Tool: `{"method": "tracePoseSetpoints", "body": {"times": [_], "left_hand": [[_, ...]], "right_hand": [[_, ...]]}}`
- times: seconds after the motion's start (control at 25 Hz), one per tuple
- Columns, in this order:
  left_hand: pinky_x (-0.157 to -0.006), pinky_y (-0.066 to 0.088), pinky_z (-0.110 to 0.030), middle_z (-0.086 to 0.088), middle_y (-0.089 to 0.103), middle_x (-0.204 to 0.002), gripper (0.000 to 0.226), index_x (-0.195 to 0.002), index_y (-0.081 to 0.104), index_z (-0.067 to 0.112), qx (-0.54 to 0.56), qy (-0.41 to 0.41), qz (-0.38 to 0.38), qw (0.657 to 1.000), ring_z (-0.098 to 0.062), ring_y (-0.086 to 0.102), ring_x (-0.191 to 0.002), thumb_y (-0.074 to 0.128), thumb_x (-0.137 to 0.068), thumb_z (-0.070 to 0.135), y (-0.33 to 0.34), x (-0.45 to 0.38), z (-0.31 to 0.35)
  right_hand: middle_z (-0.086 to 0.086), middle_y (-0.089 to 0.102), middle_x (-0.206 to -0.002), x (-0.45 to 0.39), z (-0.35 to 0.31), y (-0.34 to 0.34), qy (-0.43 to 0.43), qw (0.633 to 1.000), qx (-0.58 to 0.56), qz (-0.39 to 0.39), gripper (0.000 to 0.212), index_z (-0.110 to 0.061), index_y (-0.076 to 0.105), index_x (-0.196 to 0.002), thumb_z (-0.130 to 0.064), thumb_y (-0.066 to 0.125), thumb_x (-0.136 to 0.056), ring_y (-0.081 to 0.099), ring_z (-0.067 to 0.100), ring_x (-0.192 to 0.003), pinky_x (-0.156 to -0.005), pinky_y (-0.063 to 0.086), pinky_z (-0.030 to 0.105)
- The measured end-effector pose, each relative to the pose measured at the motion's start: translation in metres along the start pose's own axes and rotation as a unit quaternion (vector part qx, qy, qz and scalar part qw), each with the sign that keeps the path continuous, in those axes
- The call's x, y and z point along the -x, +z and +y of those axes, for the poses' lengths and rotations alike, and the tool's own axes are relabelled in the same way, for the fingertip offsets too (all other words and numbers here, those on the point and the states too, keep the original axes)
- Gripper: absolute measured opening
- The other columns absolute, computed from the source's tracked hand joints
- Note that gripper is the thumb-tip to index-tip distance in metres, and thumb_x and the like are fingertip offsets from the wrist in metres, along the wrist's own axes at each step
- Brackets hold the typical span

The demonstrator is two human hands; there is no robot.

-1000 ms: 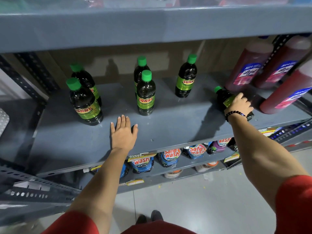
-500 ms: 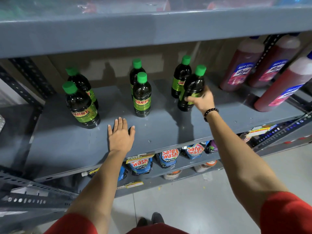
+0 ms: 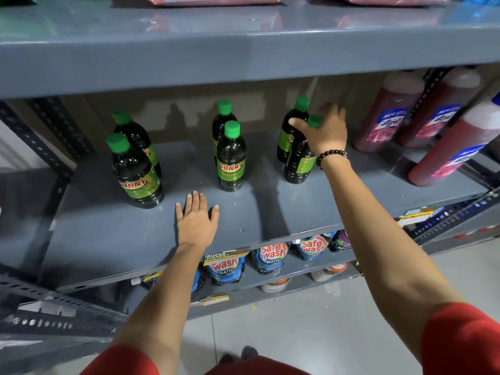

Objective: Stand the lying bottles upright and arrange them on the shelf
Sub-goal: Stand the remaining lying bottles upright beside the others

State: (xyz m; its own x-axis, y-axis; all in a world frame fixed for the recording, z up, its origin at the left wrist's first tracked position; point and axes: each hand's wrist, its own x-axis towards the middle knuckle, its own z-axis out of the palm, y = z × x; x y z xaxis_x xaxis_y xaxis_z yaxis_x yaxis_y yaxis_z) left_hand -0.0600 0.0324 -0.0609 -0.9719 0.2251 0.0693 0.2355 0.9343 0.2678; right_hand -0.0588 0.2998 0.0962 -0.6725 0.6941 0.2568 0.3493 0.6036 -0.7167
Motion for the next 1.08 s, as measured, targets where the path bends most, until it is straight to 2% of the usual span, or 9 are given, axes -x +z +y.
{"method": "tracePoseSetpoints", "body": {"times": [0.12,0.24,0.4,0.52,0.6,0.64,0.76,0.88,1.08], "left_hand": [[-0.118,0.012,-0.048,-0.016,0.032,-0.151,0.055,-0.14,0.032,0.004,0.004,-0.001,0.003,1.0,-0.027,0.024,-0.142,0.035,-0.096,0.036,-0.001,0.001,0.0],[-0.118,0.011,-0.048,-0.015,0.031,-0.152,0.055,-0.141,0.031,0.005,0.002,-0.001,-0.001,1.0,-0.026,0.024,-0.143,0.034,-0.096,0.036,-0.001,0.001,0.0],[-0.118,0.011,-0.048,-0.015,0.031,-0.152,0.055,-0.141,0.03,0.005,0.002,0.0,-0.002,1.0,-0.026,0.023,-0.143,0.033,-0.096,0.036,-0.002,0.001,0.0],[-0.118,0.01,-0.048,-0.015,0.03,-0.152,0.056,-0.141,0.029,0.004,-0.001,-0.001,-0.005,1.0,-0.026,0.023,-0.143,0.033,-0.096,0.037,-0.002,0.001,0.0],[-0.118,0.01,-0.047,-0.015,0.03,-0.152,0.056,-0.141,0.029,0.005,-0.002,-0.001,-0.005,1.0,-0.026,0.022,-0.143,0.032,-0.096,0.037,-0.002,0.002,0.001],[-0.118,0.01,-0.047,-0.015,0.03,-0.153,0.056,-0.142,0.029,0.005,-0.003,-0.001,-0.006,1.0,-0.026,0.022,-0.143,0.032,-0.096,0.037,-0.002,0.002,0.0],[-0.118,0.01,-0.047,-0.014,0.029,-0.153,0.056,-0.142,0.028,0.006,-0.005,0.0,-0.007,1.0,-0.026,0.021,-0.143,0.031,-0.096,0.038,-0.003,0.002,0.0],[-0.118,0.01,-0.047,-0.014,0.029,-0.153,0.056,-0.142,0.028,0.006,-0.007,0.0,-0.006,1.0,-0.026,0.021,-0.143,0.031,-0.096,0.038,-0.003,0.002,0.0],[-0.118,0.011,-0.048,-0.014,0.03,-0.152,0.056,-0.141,0.029,0.005,-0.007,-0.001,-0.004,1.0,-0.026,0.022,-0.143,0.032,-0.096,0.038,-0.002,0.002,0.0]], "right_hand": [[0.021,0.059,-0.122,-0.009,-0.011,-0.002,-0.047,0.988,0.141,-0.03,0.051,-0.003,0.056,-0.116,-0.033,0.071,-0.078,0.057,0.038,-0.113,-0.088,0.049,0.04],[0.019,0.065,-0.12,-0.013,-0.013,-0.013,-0.054,0.985,0.153,-0.062,0.032,-0.008,0.064,-0.113,-0.008,0.06,-0.081,0.06,0.037,-0.112,-0.093,0.049,0.037],[0.01,0.065,-0.125,-0.021,-0.018,-0.032,-0.088,0.973,0.152,-0.15,0.038,-0.013,0.069,-0.111,0.002,0.047,-0.084,0.058,0.028,-0.117,-0.101,0.044,0.026],[0.012,0.062,-0.129,-0.022,-0.018,-0.034,-0.044,0.976,0.158,-0.147,0.041,-0.011,0.059,-0.12,-0.021,0.065,-0.08,0.057,0.028,-0.119,-0.096,0.046,0.029],[0.017,0.065,-0.12,-0.02,-0.017,-0.035,-0.021,0.972,0.203,-0.117,0.043,-0.006,0.063,-0.103,-0.038,0.07,-0.076,0.061,0.033,-0.112,-0.086,0.049,0.031],[0.018,0.067,-0.116,-0.018,-0.017,-0.035,-0.027,0.967,0.224,-0.117,0.043,-0.002,0.064,-0.101,-0.038,0.07,-0.078,0.062,0.034,-0.109,-0.085,0.05,0.032],[0.018,0.065,-0.122,-0.018,-0.016,-0.036,-0.08,0.958,0.234,-0.144,0.034,-0.003,0.064,-0.115,-0.016,0.064,-0.084,0.058,0.034,-0.115,-0.096,0.048,0.036],[0.013,0.058,-0.134,-0.02,-0.012,-0.039,-0.114,0.952,0.221,-0.176,0.04,-0.011,0.06,-0.125,-0.001,0.056,-0.086,0.052,0.031,-0.125,-0.104,0.042,0.032],[0.012,0.059,-0.132,-0.023,-0.002,-0.035,-0.145,0.953,0.189,-0.19,0.048,-0.016,0.063,-0.12,0.01,0.044,-0.085,0.056,0.031,-0.118,-0.099,0.045,0.032]]}}
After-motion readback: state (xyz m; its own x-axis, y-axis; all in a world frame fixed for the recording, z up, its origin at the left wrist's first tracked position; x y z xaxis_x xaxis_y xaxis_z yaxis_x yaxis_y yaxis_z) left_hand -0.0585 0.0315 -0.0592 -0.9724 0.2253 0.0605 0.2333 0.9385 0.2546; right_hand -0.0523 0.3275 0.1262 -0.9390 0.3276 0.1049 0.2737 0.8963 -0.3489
